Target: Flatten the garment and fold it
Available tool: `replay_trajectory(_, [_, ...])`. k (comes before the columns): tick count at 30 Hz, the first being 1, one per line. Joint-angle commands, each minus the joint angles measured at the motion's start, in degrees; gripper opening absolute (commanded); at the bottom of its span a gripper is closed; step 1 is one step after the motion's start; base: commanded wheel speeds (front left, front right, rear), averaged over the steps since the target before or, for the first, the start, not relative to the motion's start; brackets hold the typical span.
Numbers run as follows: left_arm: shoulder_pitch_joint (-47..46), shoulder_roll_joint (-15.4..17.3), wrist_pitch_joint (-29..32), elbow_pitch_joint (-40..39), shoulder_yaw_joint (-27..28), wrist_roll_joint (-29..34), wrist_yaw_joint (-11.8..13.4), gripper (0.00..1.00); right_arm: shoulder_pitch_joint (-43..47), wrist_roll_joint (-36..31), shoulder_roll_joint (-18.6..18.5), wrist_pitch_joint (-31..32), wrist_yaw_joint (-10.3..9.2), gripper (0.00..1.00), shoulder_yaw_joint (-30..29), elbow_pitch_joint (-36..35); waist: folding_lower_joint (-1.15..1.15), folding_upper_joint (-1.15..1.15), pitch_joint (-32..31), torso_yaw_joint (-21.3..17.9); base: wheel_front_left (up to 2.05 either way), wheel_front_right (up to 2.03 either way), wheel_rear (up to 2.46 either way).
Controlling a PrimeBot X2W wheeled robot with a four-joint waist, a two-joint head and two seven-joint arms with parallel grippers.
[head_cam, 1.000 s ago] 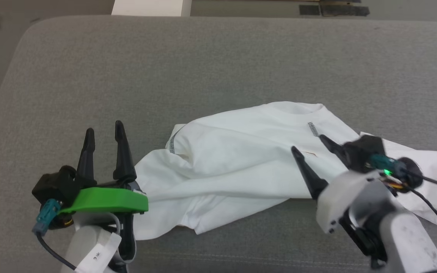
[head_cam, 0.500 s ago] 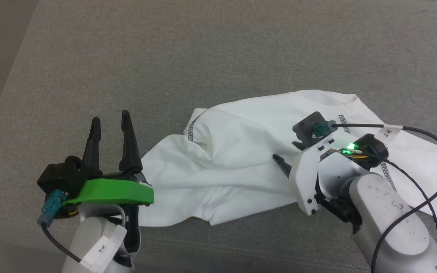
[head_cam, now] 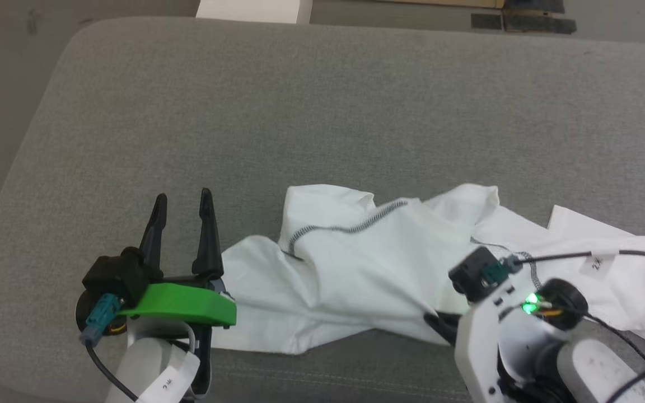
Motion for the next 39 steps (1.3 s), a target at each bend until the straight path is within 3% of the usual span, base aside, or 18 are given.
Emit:
replay_trajectory(1, [0.73,-0.12,-0.26,0.26,0.21,0.82,-0.45,1.00,2.80,0.15,-1.21,1.41,-0.09,0.00,-0.73,-1.42,0.00,0.00,-2.40,-1.93,0.00,0.00,0.00])
replay_trajectory(6, [1.39,-0.12,-0.26,1.31,-0.37,0.75,-1.17,1.00,11.73,-2.95,-1.27,3.75,-0.09,0.00,-7.19,-4.80,0.00,0.00,-3.42,-3.30,0.00,0.00,0.00])
replay_trajectory(7, [1.39,-0.12,-0.26,1.70,-0.74,0.76,-1.21,1.00,13.05,-4.03,-0.69,3.33,-0.09,0.18,-8.47,-5.15,0.00,0.00,-3.53,-3.50,0.00,0.00,0.00])
replay_trajectory(8, [1.33,-0.12,-0.26,2.00,-1.07,0.69,-1.23,1.00,13.84,-4.90,0.26,2.04,-0.09,1.00,-9.93,-5.58,0.00,0.00,-3.59,-3.64,0.00,0.00,0.00])
replay_trajectory(15, [-2.65,-0.12,0.72,6.46,-7.21,1.96,-3.41,1.00,16.35,-11.18,11.19,-16.13,-0.09,1.00,-20.81,-8.50,0.00,0.00,-3.19,-4.81,0.00,0.00,0.00])
replay_trajectory(20, [-8.75,0.14,7.12,11.76,-13.45,4.25,-5.77,1.00,16.24,-14.90,14.43,-23.47,-0.09,1.00,-23.98,-7.35,0.00,0.00,-2.12,-6.17,0.00,0.00,0.00])
replay_trajectory(25, [-13.43,1.39,22.17,19.17,-18.07,6.72,-6.30,1.00,15.25,-15.78,15.38,-25.41,-0.09,1.00,-24.24,-5.80,0.00,0.00,-1.21,-7.75,0.00,0.00,0.00])
replay_trajectory(34, [-16.38,3.52,46.97,21.45,-22.02,3.77,-7.40,1.00,14.38,-15.79,16.30,-26.13,-0.09,1.00,-23.61,-5.45,0.00,0.00,0.39,-9.00,0.00,0.00,0.00])
replay_trajectory(35, [-16.48,3.91,49.72,21.46,-22.14,3.60,-7.30,0.78,14.23,-15.68,16.37,-26.19,-0.09,1.00,-23.51,-5.42,0.00,0.00,0.56,-9.08,0.00,0.00,0.00])
replay_trajectory(37, [-16.71,4.47,52.93,20.65,-22.12,3.29,-7.04,0.00,13.97,-15.58,16.48,-26.22,-0.09,1.00,-23.44,-5.30,0.00,0.00,0.86,-9.19,0.00,0.00,0.00])
replay_trajectory(39, [-17.17,4.91,53.25,18.92,-21.72,3.04,-6.87,0.00,13.71,-15.54,16.58,-26.24,-0.09,1.00,-23.37,-5.20,0.00,0.00,1.18,-9.24,0.00,0.00,0.00])
